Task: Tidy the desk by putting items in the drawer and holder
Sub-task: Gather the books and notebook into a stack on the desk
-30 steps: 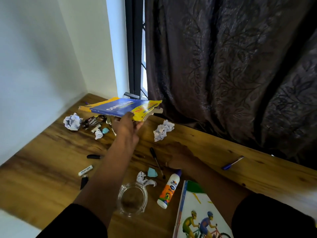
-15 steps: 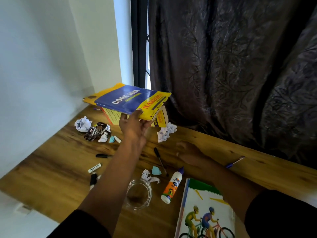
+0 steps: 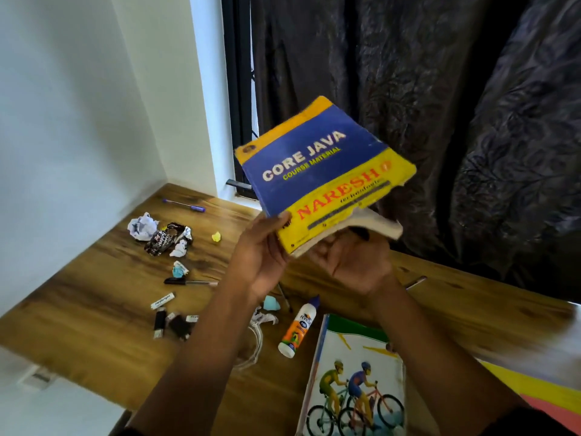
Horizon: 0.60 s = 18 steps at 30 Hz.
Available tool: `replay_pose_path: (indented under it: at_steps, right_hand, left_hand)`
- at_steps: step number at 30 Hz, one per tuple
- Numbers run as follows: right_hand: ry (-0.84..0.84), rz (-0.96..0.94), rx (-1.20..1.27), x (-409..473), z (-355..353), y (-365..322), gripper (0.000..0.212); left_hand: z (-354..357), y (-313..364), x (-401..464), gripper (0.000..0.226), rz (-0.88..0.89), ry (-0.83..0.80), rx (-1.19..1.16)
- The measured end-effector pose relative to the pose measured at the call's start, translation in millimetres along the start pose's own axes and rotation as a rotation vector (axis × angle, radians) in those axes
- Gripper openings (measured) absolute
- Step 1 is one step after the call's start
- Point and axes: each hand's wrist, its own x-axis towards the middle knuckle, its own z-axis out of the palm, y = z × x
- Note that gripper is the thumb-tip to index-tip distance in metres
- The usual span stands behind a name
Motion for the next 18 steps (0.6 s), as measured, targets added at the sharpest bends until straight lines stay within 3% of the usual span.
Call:
replay_pose_path:
  at_steps: [3,6,9,11,14,18]
  right_hand:
    - [-0.162,-0.086,-0.003,-33,-15,-22,0.091]
    - [-0.045,-0.094,-0.217,-61,-29,-32,0.078]
    - [0.094,-0.051,-0.422,-87,-49,-39,0.059]
    - [0.19,-0.034,-0.563,-97,-59,-41,0.048]
    - [0.284,-0.124,-0.764,-120,-77,-47,0.052]
    - [0.371,-0.123,-0.865,-164,-101,-59,0.036]
  left_hand:
    - [-20,-14,-25,0.049,-0.125,-0.022,0.045]
    - [-33,-30,-38,0.055,-0.188,0.033,0.352]
    - [-27,-52,-49,0.055,-0.219,0.113,0.517]
    - [-19,-63,-56,0.045,-0.223,0.13,0.648]
    - [1,-84,-61,0.029,-0.206,0.118,0.858]
    - [31,-116,-69,0.048,-0.271,0.072,0.914]
